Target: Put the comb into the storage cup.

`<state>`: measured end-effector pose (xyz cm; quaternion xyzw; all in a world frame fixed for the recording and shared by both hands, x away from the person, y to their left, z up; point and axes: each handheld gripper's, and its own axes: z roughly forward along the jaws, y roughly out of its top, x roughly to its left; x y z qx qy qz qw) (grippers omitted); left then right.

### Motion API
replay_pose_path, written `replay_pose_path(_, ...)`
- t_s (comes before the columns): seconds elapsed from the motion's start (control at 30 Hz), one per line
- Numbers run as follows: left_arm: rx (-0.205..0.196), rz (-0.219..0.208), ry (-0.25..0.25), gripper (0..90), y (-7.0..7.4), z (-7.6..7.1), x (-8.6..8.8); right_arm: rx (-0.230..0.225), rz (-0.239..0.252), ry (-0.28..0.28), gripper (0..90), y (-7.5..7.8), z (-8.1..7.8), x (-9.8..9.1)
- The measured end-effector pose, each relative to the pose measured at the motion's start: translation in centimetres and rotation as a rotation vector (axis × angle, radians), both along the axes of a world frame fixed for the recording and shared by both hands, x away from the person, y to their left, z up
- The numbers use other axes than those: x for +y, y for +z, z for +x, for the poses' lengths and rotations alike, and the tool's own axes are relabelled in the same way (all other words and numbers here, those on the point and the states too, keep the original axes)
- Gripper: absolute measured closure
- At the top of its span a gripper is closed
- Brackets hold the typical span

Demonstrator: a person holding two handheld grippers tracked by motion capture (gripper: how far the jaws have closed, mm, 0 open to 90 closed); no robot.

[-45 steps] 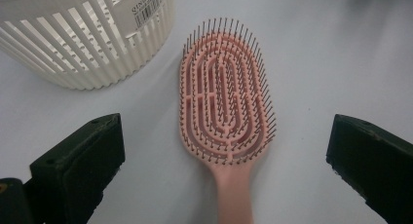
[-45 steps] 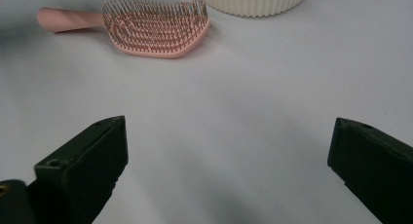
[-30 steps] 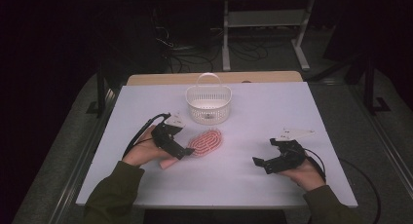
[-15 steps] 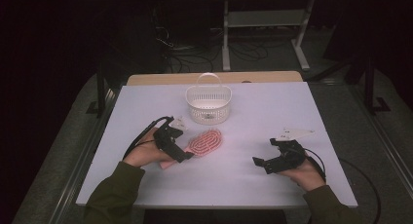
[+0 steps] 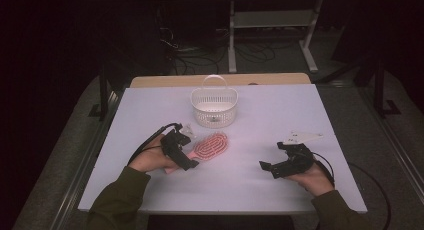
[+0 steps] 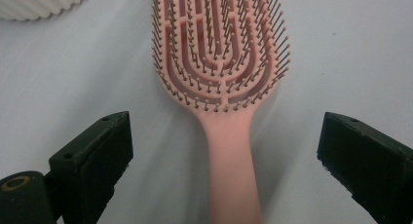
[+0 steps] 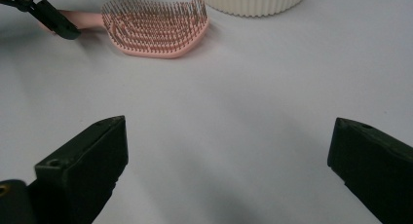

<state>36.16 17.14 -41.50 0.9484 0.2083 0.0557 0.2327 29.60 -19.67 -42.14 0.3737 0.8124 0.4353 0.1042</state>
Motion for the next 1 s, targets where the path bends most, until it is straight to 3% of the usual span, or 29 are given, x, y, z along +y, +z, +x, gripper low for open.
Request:
replay_pose_path(0.47,0.030,0.020,0.017,14.7,-0.56,0.00,-0.26,0.000,0.000,0.001,0.8,0.00,0.00,0.00)
replay_pose_path(1.0,0.045,0.028,0.030,38.0,-0.48,-0.06,-0.42,0.000,-0.002,0.002,0.9,0.00,0.00,-0.03)
